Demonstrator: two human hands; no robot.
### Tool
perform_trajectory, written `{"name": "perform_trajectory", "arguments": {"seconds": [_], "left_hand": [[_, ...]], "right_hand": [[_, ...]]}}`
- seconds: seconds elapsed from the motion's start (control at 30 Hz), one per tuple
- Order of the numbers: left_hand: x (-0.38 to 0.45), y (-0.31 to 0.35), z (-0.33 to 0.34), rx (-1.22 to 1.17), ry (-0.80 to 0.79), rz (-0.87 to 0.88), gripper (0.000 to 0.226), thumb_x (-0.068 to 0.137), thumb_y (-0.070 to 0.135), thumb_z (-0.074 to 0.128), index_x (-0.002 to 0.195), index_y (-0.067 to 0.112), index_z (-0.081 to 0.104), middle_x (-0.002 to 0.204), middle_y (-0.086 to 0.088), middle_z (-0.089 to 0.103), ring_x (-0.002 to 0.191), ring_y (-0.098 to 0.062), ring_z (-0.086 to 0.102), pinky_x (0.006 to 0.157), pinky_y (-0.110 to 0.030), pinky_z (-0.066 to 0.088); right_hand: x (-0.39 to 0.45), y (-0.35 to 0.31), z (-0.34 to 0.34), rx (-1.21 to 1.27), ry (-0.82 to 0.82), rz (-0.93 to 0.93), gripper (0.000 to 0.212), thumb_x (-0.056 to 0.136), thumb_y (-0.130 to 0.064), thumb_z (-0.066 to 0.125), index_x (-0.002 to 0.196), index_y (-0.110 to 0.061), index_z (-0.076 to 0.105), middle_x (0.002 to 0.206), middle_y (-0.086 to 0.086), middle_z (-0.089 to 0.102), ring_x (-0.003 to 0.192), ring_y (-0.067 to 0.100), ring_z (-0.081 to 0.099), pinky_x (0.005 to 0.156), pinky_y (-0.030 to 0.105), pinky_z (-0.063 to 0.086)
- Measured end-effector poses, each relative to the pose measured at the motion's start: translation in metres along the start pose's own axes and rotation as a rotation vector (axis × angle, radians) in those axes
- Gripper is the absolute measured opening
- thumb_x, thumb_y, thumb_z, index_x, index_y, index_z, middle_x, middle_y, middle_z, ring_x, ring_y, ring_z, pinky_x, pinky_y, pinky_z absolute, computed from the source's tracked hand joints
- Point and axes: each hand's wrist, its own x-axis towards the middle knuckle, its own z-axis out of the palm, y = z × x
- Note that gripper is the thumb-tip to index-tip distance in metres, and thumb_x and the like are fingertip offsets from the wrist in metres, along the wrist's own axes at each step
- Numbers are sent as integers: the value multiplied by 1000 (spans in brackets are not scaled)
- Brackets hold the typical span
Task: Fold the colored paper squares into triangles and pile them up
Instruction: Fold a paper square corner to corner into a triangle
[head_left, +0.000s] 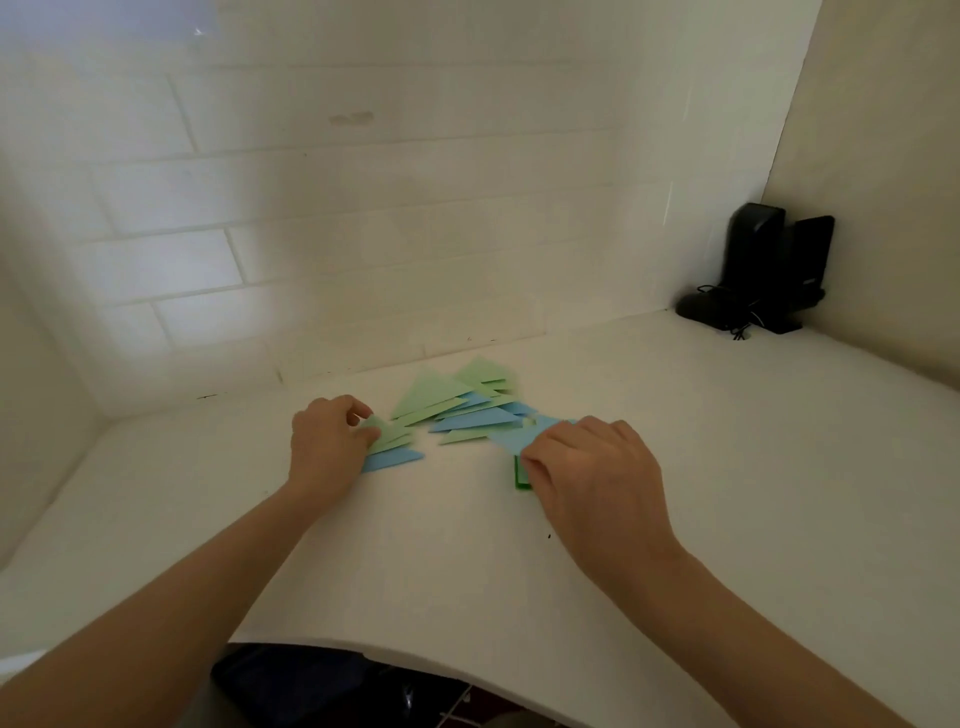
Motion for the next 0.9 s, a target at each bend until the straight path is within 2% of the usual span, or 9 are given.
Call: {"name": "perform_trajectory", "arguments": {"seconds": [0.1, 0.2, 0.27, 0.37, 0.43, 0.5, 0.6, 0.73, 0.9], "left_hand": [[-5, 1, -1, 111, 74, 48, 27, 80, 23, 73, 104, 20, 62, 98, -4, 55, 99, -26, 44, 78, -30, 34], [-16, 13, -8, -82, 168, 158, 16, 83, 17, 70, 97, 19, 61, 91, -1, 53, 94, -22, 46, 76, -25, 32], [-33, 29, -15, -195, 155, 307, 10, 85, 11, 67, 87, 19, 61, 83, 2, 54, 81, -12, 50, 70, -22, 37], [-70, 48, -25, -338, -101, 523, 2, 85, 17, 65, 84, 18, 66, 80, 8, 60, 74, -7, 56, 64, -14, 42], [-89, 50, -28, -329, -301, 604, 15, 87, 32, 59, 87, 21, 69, 85, 12, 63, 81, -6, 58, 67, -16, 45], [-99, 45, -27, -260, -388, 609, 27, 87, 43, 51, 91, 24, 71, 89, 15, 64, 87, -4, 58, 72, -14, 44], [-106, 39, -26, -215, -389, 618, 31, 83, 49, 53, 89, 26, 72, 94, 18, 64, 92, 3, 57, 81, -14, 44], [-113, 36, -24, -237, -360, 607, 24, 79, 50, 62, 83, 29, 71, 97, 19, 63, 96, 2, 57, 87, -18, 44], [-115, 41, -21, -300, -338, 487, 22, 73, 53, 64, 70, 31, 67, 92, 20, 63, 93, 0, 57, 85, -23, 45]], "right_hand": [[-7, -14, 1, 70, 33, -53, 17, 69, -12, 73, 60, -20, 62, 60, -4, 58, 58, 21, 51, 58, 32, 39], [-18, -22, 6, 119, -29, -103, 16, 73, -18, 71, 60, -22, 62, 61, -7, 57, 59, 19, 50, 60, 31, 32], [-24, -25, 7, 130, -81, -116, 14, 76, -23, 68, 62, -24, 63, 61, -9, 58, 60, 17, 51, 60, 30, 31], [-32, -29, 5, 187, -164, -91, 18, 80, -31, 57, 66, -27, 67, 63, -11, 62, 62, 14, 55, 62, 28, 33], [-35, -31, 1, 246, -232, -57, 25, 81, -38, 49, 68, -28, 69, 66, -12, 64, 64, 13, 57, 61, 30, 42], [-36, -33, -1, 279, -282, -20, 31, 81, -44, 44, 69, -30, 69, 66, -12, 64, 63, 12, 57, 57, 29, 46], [-37, -34, -2, 339, -361, 55, 34, 84, -50, 42, 75, -31, 70, 74, -15, 63, 69, 9, 55, 59, 28, 46], [-38, -30, 1, 474, -447, 157, 17, 86, -44, 59, 84, -31, 71, 84, -16, 62, 82, 4, 54, 74, 24, 46], [-30, -30, -3, 585, -463, 309, 9, 77, -39, 71, 78, -30, 71, 77, -14, 64, 77, 1, 59, 69, 11, 44]]}}
